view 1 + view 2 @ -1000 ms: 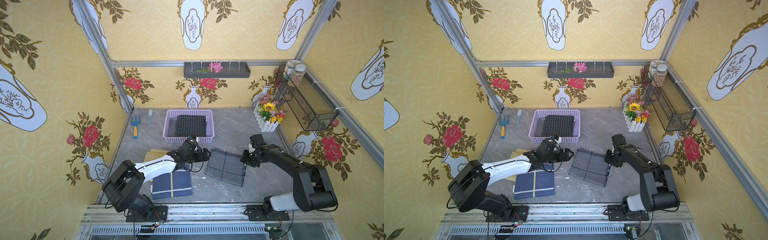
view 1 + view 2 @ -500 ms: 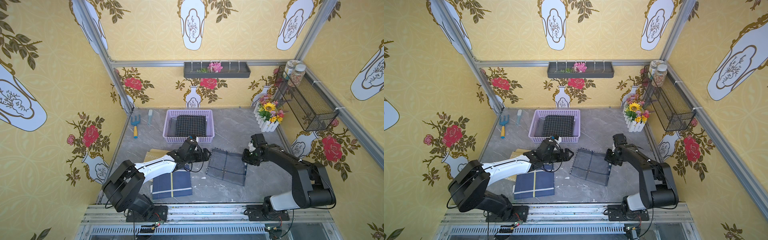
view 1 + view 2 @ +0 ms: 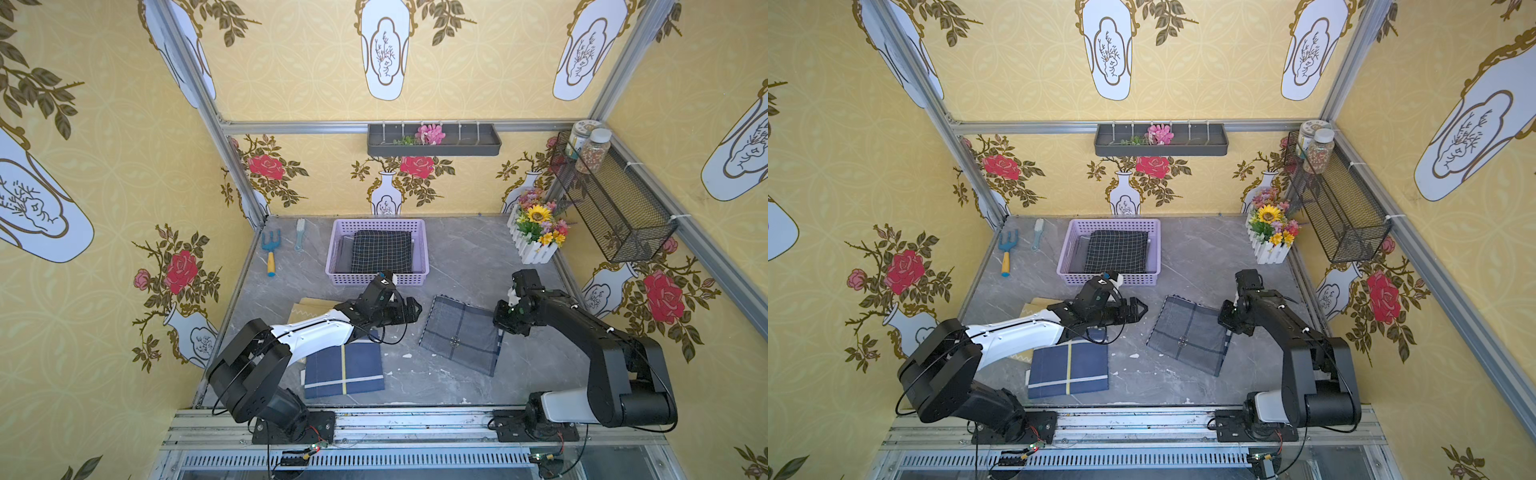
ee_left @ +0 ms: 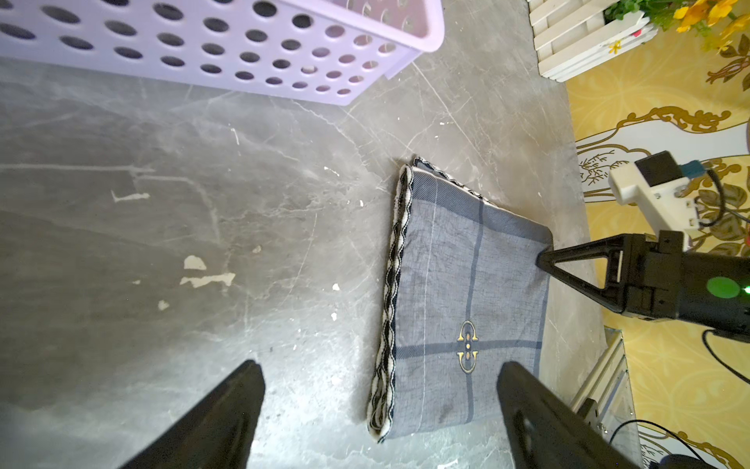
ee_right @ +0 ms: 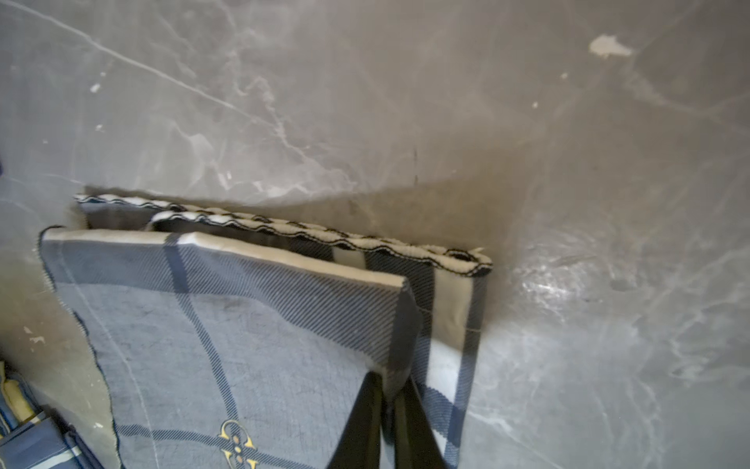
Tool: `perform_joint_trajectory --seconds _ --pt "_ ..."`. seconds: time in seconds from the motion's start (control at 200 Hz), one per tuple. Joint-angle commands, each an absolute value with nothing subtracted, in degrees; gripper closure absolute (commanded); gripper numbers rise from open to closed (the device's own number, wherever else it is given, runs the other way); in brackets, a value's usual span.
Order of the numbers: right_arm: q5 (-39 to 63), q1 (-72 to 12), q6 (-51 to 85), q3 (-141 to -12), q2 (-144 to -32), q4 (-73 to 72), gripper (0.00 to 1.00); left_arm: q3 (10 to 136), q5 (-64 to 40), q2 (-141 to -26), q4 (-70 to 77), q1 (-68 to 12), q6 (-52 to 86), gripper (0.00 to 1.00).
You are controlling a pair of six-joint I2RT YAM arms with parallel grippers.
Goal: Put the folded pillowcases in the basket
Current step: Pick up the pillowcase from the center of the board.
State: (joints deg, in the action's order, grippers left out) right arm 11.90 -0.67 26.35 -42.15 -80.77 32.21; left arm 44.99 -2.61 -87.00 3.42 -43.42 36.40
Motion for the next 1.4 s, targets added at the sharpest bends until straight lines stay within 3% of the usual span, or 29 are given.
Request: perform_joint_trajectory --seconds 0.0,0.08,0.165,0.495,0.695,0.865,1.224,1.394 --pt "11.07 -0.35 25.84 -42.54 -81.87 33.11 0.62 44.74 -2.86 -86.97 4.98 -43.34 35.87 0.05" --pt "10.56 -0.25 25.97 -42.59 -81.70 33.43 0.45 44.52 -2.78 -86.85 5.01 -43.33 35.90 0.05" --pt "9.83 -0.26 26.37 -42.64 -81.31 33.83 0.34 44.47 -2.80 -86.92 5.10 -43.33 35.84 0.05" --pt "9.67 -0.15 26.17 -43.24 -84.93 33.52 0.31 44.39 -2.89 -86.79 5.27 -43.34 35.51 0.04" --pt "11.07 -0.16 25.18 -43.42 -86.80 32.48 0.40 44.69 -2.91 -87.57 5.49 -43.41 35.11 0.05" --pt "12.63 -0.43 24.68 -43.61 -88.06 31.99 0.62 45.83 -3.71 -90.27 5.91 -43.42 34.89 0.05" --pt "15.08 -2.71 24.04 -46.21 -91.56 31.14 0.80 47.02 -2.96 -93.72 6.59 -43.42 34.96 0.06" --pt "15.19 -6.42 24.86 -48.14 -93.62 30.24 0.84 47.03 -0.88 -95.15 6.53 -43.41 35.24 0.11"
